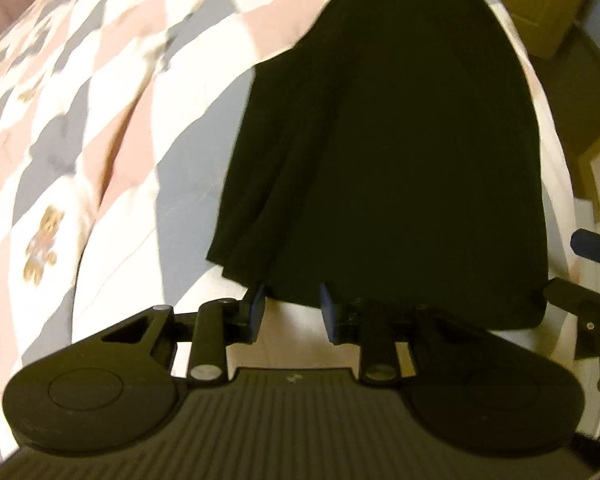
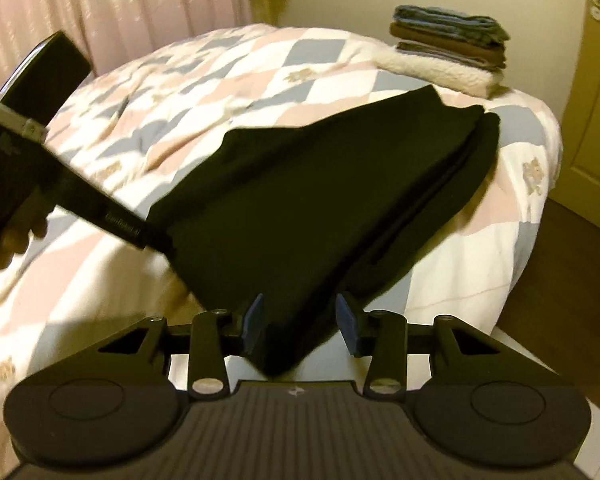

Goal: Fold clothes
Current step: 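Grasp the folded black pants' end with the left gripper while the right gripper grasps it too, then lift the pants end with both grippers and fold it over the rest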

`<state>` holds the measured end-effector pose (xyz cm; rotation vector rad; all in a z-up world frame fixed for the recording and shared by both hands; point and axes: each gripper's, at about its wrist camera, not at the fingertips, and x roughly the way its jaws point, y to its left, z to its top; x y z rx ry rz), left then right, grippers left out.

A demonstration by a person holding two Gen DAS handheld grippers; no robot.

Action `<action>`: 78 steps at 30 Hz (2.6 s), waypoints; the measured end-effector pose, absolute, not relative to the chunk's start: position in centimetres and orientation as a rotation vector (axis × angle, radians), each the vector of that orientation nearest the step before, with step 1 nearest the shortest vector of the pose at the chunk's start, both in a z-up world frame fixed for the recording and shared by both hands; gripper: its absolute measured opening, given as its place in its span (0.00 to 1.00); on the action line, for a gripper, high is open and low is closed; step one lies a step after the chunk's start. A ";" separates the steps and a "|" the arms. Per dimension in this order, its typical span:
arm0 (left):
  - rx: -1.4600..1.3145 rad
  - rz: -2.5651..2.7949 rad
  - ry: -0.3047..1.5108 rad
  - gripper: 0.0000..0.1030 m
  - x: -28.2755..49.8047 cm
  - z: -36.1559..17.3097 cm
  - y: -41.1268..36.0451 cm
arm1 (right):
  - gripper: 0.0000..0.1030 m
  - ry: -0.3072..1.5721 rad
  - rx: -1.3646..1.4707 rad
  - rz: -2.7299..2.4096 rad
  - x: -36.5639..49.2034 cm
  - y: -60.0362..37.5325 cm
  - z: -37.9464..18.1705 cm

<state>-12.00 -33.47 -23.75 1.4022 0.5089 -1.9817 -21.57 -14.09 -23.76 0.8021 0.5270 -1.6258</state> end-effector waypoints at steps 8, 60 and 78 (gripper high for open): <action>1.371 -1.957 0.546 0.33 -12.3 -23.0 -34.6 | 0.45 0.533 0.782 -1.651 -21.3 -15.2 -23.4; 1.373 -2.429 -0.542 0.13 -14.1 -19.8 -34.0 | 0.11 0.562 0.910 -1.104 -33.0 -22.7 -21.1; 0.846 -2.131 0.334 0.22 -36.5 -15.9 -45.4 | 0.10 0.357 1.402 -1.058 -61.7 -37.6 -27.0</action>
